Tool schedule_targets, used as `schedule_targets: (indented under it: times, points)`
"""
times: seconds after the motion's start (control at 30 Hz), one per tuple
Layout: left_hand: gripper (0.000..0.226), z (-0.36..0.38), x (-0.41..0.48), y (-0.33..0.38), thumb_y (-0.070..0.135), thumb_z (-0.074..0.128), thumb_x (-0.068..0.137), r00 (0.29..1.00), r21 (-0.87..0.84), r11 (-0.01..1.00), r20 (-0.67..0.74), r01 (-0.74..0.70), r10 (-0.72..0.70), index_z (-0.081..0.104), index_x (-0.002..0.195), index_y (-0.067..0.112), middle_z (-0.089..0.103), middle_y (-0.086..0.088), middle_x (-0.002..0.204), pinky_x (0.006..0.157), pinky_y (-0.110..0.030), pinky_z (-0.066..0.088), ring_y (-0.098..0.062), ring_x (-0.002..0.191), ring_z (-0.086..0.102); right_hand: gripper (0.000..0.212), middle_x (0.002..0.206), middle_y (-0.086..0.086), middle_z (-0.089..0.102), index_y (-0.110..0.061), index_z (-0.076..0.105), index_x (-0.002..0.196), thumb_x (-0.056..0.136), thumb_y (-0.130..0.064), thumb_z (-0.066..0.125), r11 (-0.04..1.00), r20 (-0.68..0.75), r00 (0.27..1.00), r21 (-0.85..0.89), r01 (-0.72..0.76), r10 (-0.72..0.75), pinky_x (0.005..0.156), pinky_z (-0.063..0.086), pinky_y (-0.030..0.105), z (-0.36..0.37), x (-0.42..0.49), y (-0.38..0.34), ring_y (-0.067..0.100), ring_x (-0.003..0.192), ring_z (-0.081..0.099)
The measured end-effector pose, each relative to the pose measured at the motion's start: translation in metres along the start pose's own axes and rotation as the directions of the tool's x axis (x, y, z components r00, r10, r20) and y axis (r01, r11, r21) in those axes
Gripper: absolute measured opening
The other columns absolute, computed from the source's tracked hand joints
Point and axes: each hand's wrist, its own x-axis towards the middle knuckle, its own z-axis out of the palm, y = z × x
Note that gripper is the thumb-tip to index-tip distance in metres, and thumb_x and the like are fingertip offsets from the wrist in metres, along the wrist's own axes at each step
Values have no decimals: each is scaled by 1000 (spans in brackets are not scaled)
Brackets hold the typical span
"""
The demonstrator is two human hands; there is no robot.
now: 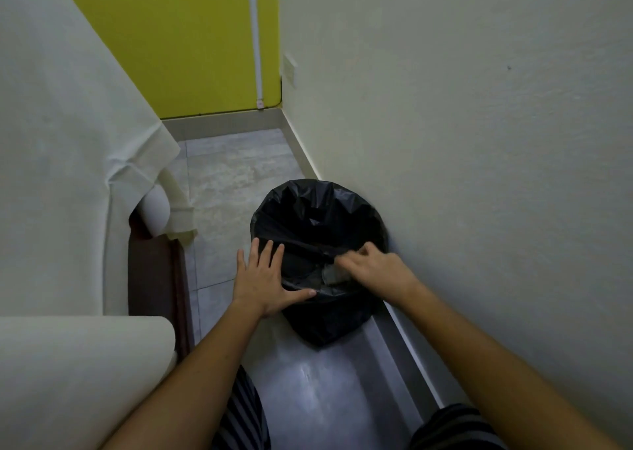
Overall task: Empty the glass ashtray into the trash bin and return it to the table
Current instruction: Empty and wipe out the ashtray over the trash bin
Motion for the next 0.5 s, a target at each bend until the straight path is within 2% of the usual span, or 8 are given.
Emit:
schedule_targets:
  times: [0.03,0.07,0.17,0.23,0.37,0.5]
  points:
    - [144,0,0,0,99,-3,37,1000,1,1000,2,3,-3,2,156,18,1,-5,165,119,-56,-4,-30,151,-12,41,95,2,68,-18,66,109,82,-10,37,990,-34,994,-97,104,-107,35,45,30,3,-5,-1,31,73,64]
    - [140,0,1,0,100,4,42,1000,0,1000,2,7,-7,3,156,18,2,-4,165,119,-56,-4,-30,151,-12,38,88,1,69,-18,68,103,80,-10,38,978,-81,985,-158,136,-150,31,41,27,7,-7,1,29,66,63]
    - [122,1,2,1,94,27,63,1000,-22,1000,-4,16,-16,6,156,18,4,-4,165,120,-55,-3,-30,151,-12,33,92,-1,70,-17,65,105,82,-10,43,979,-178,980,-195,55,-91,31,45,29,6,-1,7,29,69,63]
    - [119,1,3,3,92,31,65,1000,-33,999,-6,24,-24,7,156,19,4,-4,165,120,-55,-2,-31,151,-12,30,95,-1,70,-16,64,107,84,-9,45,981,-197,979,-194,23,-61,31,47,30,7,0,10,29,72,64]
    - [116,2,3,3,93,32,64,1000,-28,999,-7,17,-17,7,155,25,2,-3,165,120,-54,-3,-31,151,-13,21,85,-1,68,-17,65,102,83,-12,58,951,-157,961,-250,183,-227,32,41,25,19,-5,13,27,67,62]
    - [113,3,5,2,92,33,65,1000,-51,999,-11,17,-18,7,155,28,1,-3,165,120,-54,-3,-31,150,-14,19,84,-3,68,-18,65,96,86,-8,52,973,-231,969,-227,30,-84,32,43,26,13,4,11,26,68,63]
